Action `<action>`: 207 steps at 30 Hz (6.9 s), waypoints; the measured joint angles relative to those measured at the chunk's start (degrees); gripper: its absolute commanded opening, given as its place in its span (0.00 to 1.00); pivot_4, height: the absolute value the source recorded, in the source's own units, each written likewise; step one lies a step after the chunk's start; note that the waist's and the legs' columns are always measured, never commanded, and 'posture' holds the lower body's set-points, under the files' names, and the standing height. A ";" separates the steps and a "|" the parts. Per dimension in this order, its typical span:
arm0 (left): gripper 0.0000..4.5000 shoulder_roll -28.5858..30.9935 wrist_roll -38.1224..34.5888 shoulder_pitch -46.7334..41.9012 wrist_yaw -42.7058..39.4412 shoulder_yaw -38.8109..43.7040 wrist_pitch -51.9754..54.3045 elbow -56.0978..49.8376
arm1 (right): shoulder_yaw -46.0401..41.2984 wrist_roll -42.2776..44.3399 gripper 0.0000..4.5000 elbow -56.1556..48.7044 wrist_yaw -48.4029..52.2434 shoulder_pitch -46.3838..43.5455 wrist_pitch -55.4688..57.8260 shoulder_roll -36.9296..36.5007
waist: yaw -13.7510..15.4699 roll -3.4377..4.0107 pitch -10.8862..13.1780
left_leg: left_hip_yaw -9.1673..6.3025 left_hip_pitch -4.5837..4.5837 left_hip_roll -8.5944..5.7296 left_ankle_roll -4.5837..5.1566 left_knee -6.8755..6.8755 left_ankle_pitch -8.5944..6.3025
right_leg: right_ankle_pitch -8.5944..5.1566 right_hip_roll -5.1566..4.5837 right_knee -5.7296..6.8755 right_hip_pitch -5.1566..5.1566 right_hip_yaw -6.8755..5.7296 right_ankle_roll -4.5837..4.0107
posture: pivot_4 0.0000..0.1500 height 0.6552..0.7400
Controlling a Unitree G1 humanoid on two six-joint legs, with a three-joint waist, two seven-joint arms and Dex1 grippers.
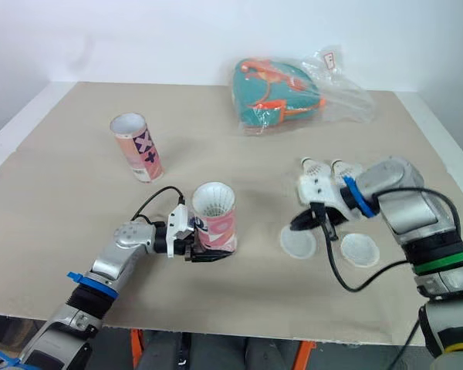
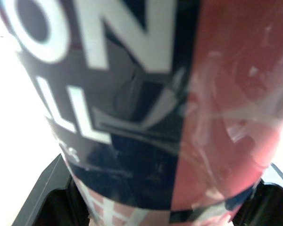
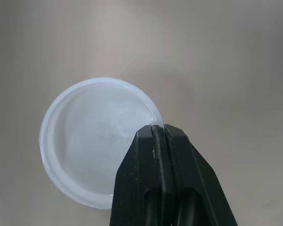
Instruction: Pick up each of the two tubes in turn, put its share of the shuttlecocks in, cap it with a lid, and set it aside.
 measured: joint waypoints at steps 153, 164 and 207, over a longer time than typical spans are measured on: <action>0.70 2.26 0.55 -2.89 -6.44 -0.08 2.51 2.80 | 7.03 15.07 0.51 -5.97 0.52 -25.07 3.93 10.51 | -0.14 -0.13 -0.20 | -0.43 0.66 0.28 0.06 -0.23 0.05 | -0.82 0.47 1.51 -0.07 -0.25 -0.89 | 1.00 1.00; 0.70 2.14 0.55 -2.94 -6.52 0.00 2.04 3.23 | 9.82 17.09 0.01 -7.42 0.58 -24.10 2.63 10.42 | -0.14 -0.13 -0.20 | -0.45 0.66 0.28 0.06 -0.21 0.05 | -0.80 0.48 1.51 -0.07 -0.24 -0.88 | 1.00 1.00; 0.70 1.90 0.57 -2.69 -6.53 1.05 0.66 5.09 | -1.53 14.09 0.99 -5.05 -3.84 -9.18 7.11 3.59 | -1.29 -0.63 -0.60 | -0.57 1.38 0.27 -0.20 -0.39 -0.19 | -1.21 0.44 1.45 0.65 -0.30 -1.04 | 1.00 1.00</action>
